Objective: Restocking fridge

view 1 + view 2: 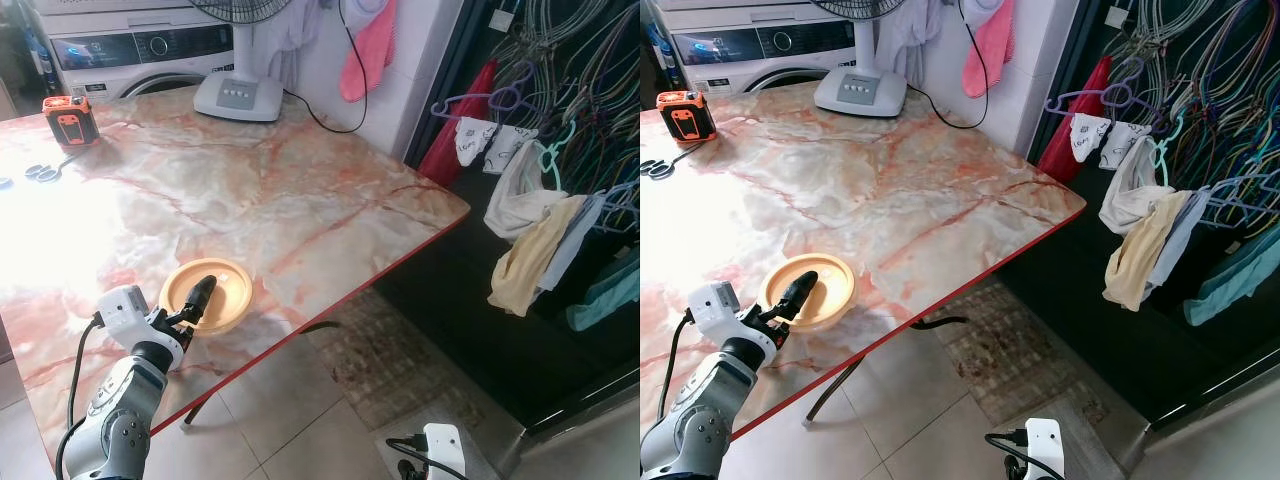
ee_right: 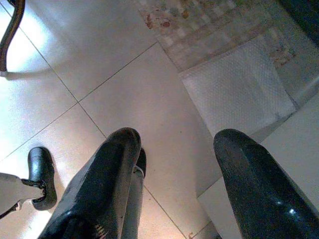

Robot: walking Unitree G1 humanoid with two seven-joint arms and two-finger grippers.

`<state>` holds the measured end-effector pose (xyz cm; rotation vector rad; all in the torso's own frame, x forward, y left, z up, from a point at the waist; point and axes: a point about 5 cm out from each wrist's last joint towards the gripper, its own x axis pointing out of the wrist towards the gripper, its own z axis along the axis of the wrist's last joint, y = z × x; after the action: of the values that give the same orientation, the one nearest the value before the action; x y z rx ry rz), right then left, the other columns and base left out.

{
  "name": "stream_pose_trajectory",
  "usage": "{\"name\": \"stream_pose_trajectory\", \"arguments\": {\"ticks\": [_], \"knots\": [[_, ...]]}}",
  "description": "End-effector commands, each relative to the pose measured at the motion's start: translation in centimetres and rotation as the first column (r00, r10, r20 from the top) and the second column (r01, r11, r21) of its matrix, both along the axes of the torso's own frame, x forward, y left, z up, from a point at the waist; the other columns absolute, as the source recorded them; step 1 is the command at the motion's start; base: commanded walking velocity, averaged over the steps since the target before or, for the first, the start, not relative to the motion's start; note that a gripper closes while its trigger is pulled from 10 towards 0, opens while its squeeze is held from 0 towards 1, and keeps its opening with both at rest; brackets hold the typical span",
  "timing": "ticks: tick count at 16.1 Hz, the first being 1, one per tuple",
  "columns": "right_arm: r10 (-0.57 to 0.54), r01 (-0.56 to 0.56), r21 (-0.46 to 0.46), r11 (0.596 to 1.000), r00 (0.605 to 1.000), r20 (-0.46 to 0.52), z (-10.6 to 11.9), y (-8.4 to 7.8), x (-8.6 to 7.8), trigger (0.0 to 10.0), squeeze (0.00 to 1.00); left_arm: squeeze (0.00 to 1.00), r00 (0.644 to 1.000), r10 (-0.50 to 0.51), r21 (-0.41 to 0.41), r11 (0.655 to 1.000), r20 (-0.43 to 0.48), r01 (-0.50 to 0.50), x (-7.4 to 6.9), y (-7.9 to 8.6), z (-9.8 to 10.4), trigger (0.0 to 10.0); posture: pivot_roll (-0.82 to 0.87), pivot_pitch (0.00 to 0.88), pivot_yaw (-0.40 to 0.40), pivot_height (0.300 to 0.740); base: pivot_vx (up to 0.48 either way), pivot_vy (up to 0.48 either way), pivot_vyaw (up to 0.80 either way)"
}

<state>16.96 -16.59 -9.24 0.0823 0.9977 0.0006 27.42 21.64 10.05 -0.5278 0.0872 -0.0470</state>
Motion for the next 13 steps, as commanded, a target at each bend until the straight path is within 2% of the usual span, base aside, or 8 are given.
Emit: {"name": "stream_pose_trajectory", "arguments": {"ticks": [1, 2, 3, 4, 10, 13], "knots": [[0.001, -0.001, -0.019, 1.0, 1.0, 0.005, 0.12, -0.61, 0.16, 10.0, 0.0, 0.0, 1.0, -0.003, 0.015, 1.0, -0.004, 0.003, 0.29, -0.34, -0.06, 10.0, -0.04, 0.013, -0.158, 0.74, 0.0, 0.0, 0.0], [0.001, -0.001, -0.019, 1.0, 1.0, 0.005, 0.12, -0.6, 0.16, 10.0, 0.0, 0.0, 1.0, 0.0, 0.02, 1.0, -0.006, 0.0, 0.3, -0.38, -0.12, 9.5, -0.04, 0.014, -0.158, 0.74, 0.0, 0.0, 0.0], [0.001, -0.001, -0.019, 1.0, 1.0, 0.004, 0.12, -0.6, 0.16, 10.0, 0.0, 0.0, 1.0, 0.002, 0.027, 1.0, -0.01, -0.002, 0.29, -0.42, -0.19, 5.5, -0.04, 0.014, -0.158, 0.74, 0.0, 0.0, 0.0], [0.001, -0.001, -0.019, 1.0, 1.0, 0.004, 0.12, -0.6, 0.16, 10.0, 0.0, 0.0, 1.0, 0.001, 0.034, 0.999, -0.013, 0.0, 0.31, -0.51, -0.27, 0.0, -0.04, 0.015, -0.158, 0.74, 0.0, 0.0, 0.0], [0.002, -0.002, -0.019, 1.0, 1.0, 0.004, 0.12, -0.52, 0.19, 10.0, 0.0, 0.0, 1.0, 0.009, 0.055, 0.998, -0.004, -0.009, 0.42, -0.6, -0.25, 0.0, -0.04, 0.017, -0.156, 0.74, 0.0, 0.0, 0.0], [0.002, -0.002, -0.019, 1.0, 1.0, 0.004, 0.12, -0.5, 0.19, 10.0, 0.0, 0.0, 0.998, 0.051, 0.044, 0.998, 0.025, -0.052, 0.55, -0.28, 0.14, 0.0, -0.04, 0.019, -0.155, 0.74, 0.0, 0.0, 0.0]]}}
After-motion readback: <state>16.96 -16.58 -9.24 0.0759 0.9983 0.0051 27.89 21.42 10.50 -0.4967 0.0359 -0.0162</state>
